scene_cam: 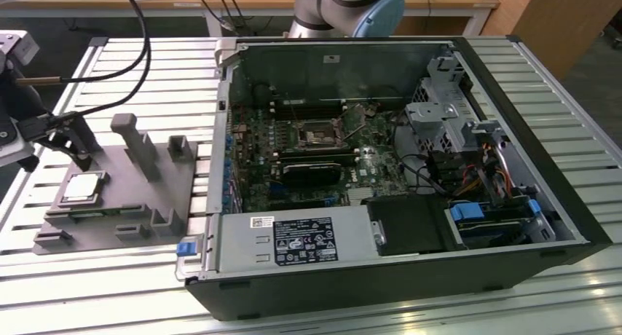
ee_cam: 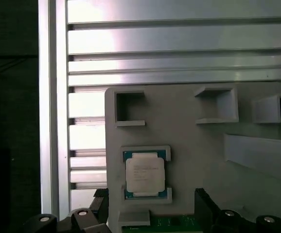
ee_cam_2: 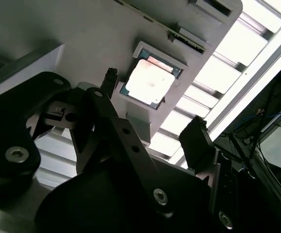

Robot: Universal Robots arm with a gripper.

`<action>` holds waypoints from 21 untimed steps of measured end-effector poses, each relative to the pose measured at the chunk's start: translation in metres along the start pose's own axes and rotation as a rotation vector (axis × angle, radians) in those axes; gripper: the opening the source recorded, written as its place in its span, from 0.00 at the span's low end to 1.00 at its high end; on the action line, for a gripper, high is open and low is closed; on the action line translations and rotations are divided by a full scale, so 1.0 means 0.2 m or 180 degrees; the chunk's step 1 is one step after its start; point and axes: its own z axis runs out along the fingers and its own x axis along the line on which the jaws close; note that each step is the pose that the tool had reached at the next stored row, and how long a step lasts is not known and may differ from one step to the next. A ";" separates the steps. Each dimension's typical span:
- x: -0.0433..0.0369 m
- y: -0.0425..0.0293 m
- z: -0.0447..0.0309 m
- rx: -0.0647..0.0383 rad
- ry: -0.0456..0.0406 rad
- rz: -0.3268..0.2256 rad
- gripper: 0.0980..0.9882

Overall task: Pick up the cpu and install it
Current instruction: 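Pick up the cpu and move it towards the insertion slot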

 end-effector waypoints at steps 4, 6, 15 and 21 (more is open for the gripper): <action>0.000 -0.002 0.035 0.0000 0.0001 0.0000 0.78; 0.000 -0.002 0.054 0.0000 0.0001 0.0000 0.78; -0.012 -0.006 0.136 0.0002 0.0009 0.0000 0.78; -0.013 -0.008 0.191 0.0002 0.0014 -0.0002 0.78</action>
